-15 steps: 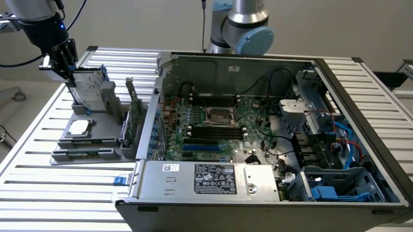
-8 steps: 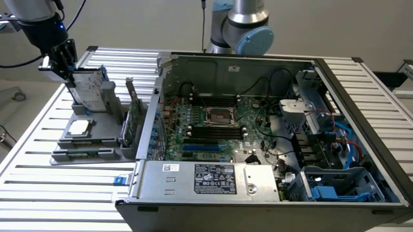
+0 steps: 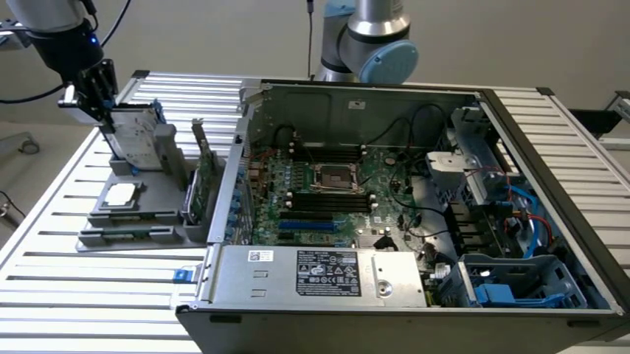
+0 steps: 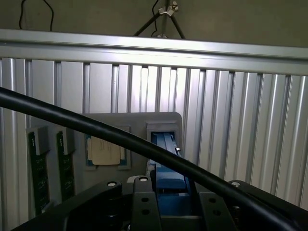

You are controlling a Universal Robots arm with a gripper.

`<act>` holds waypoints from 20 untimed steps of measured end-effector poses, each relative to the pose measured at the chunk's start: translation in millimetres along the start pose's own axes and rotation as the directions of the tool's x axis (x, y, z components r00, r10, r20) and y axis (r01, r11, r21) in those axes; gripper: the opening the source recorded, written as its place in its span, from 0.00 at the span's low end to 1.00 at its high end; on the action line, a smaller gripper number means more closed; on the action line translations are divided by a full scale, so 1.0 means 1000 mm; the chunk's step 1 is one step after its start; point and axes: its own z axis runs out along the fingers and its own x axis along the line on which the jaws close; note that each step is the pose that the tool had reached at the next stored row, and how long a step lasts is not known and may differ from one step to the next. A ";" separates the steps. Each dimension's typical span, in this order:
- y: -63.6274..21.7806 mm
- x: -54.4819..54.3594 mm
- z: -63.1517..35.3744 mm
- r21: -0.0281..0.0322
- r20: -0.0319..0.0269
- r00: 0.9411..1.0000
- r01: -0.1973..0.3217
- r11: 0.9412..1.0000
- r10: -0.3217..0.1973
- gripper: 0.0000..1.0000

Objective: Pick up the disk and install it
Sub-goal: 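Pick up the disk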

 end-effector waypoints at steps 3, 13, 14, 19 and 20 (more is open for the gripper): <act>0.0000 0.000 -0.0006 0.000 0.001 1.000 0.000 1.000 0.000 0.33; 0.0000 0.000 -0.0054 0.000 0.004 1.000 0.000 1.000 0.000 0.33; 0.0000 0.000 -0.0064 0.000 0.004 1.000 0.000 1.000 0.000 0.33; 0.0000 0.000 -0.0129 0.000 0.007 1.000 0.000 1.000 0.000 0.33; 0.0001 0.000 -0.0147 0.000 0.008 1.000 0.000 1.000 0.000 0.33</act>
